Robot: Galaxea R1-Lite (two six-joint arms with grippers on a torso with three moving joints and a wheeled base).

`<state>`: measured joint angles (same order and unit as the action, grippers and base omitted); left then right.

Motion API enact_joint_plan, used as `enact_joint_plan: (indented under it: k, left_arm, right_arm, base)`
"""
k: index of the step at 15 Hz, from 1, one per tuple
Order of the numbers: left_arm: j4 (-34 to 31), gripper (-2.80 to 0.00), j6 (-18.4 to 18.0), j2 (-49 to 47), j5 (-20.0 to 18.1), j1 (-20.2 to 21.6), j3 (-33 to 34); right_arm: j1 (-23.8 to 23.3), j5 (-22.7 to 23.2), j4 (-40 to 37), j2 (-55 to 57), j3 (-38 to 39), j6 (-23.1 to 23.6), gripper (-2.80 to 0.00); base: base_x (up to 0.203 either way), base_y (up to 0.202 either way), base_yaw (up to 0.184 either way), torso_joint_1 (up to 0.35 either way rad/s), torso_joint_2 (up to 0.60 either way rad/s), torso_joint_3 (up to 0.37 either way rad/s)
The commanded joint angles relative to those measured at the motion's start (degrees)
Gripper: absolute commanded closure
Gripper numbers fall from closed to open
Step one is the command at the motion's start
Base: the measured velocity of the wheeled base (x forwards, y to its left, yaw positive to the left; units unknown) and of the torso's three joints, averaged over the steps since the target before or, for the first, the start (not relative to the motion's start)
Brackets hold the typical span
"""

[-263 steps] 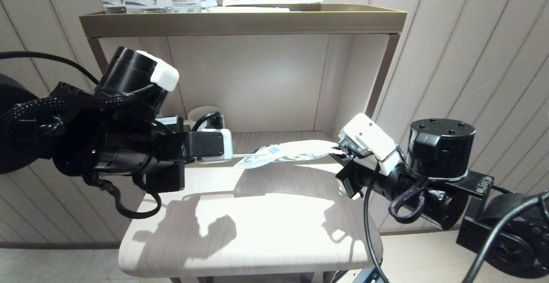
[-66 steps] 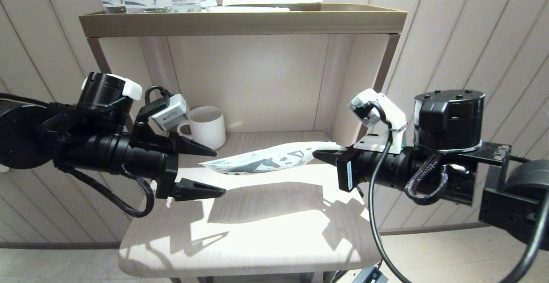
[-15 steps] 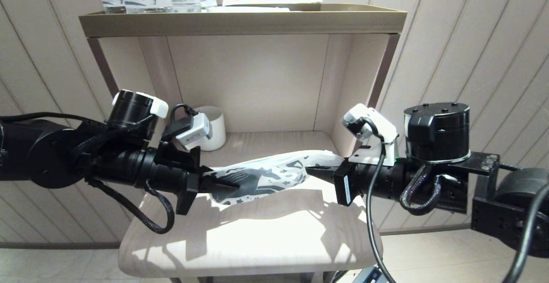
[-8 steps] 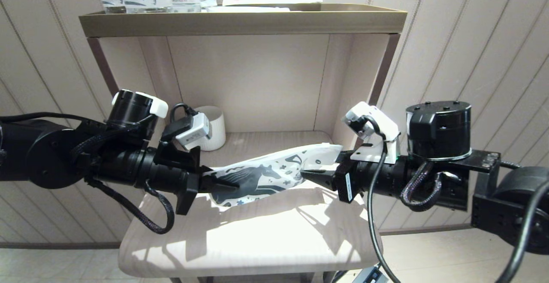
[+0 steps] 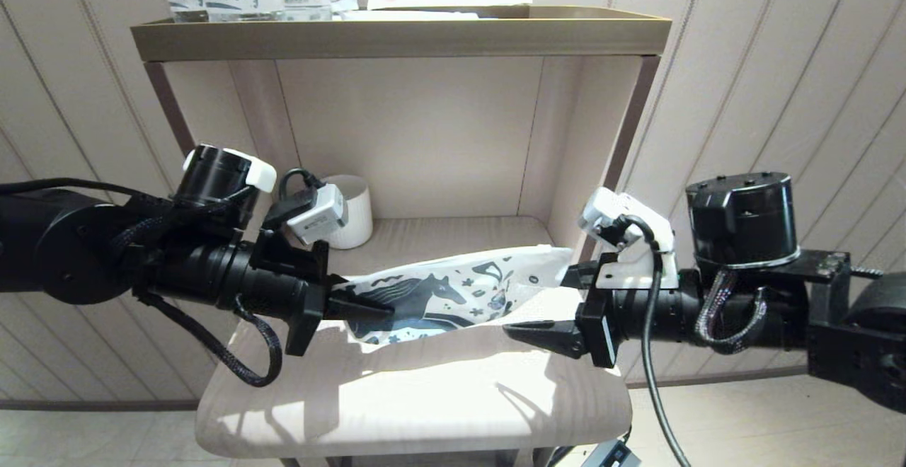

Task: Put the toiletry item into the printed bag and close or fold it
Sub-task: Hand it to the other hand

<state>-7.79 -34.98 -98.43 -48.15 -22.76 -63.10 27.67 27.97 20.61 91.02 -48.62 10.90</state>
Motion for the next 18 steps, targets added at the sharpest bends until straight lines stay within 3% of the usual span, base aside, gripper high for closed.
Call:
enact_joint_plan:
  k: [1, 2, 4, 8, 13, 18]
  left_arm:
    - [-7.53, 0.00, -0.47, -0.08, -3.41, 0.00, -4.63]
    - [-11.49, 0.00, -1.10, -0.50, -5.01, 0.02, -7.22]
    - [-15.60, 0.00, -5.68, -2.30, -6.05, 0.24, -9.37]
    - [-17.38, 0.00, -9.10, -3.44, -6.25, 0.21, -10.29]
    - [-17.70, 0.00, -9.50, -3.49, -6.17, 0.26, -10.33]
    - [-17.87, 0.00, -10.99, -3.53, -6.25, 0.35, -10.02]
  right_arm:
    - [-5.40, 5.18, -9.02, -1.34, -4.94, 4.20, -2.80]
    - [-7.16, 8.02, -14.12, -1.89, -8.06, 6.03, -2.80]
    - [-9.81, 12.73, -22.76, -2.18, -14.78, 9.35, -2.80]
    - [-9.81, 15.10, -37.33, 1.66, -26.29, 16.18, -2.80]
    - [-5.73, 15.20, -37.90, 4.82, -26.86, 17.52, -2.80]
    - [-5.17, 15.19, -37.52, 6.51, -26.50, 18.98, -2.80]
  base:
    - [0.000, 0.000, 0.000, 0.000, 0.00, 0.000]
    - [0.000, 0.000, 0.000, 0.000, 0.00, 0.000]
    - [0.000, 0.000, 0.000, 0.000, 0.00, 0.000]
    - [0.000, 0.000, 0.000, 0.000, 0.00, 0.000]
    - [0.000, 0.000, 0.000, 0.000, 0.00, 0.000]
    - [0.000, 0.000, 0.000, 0.000, 0.00, 0.000]
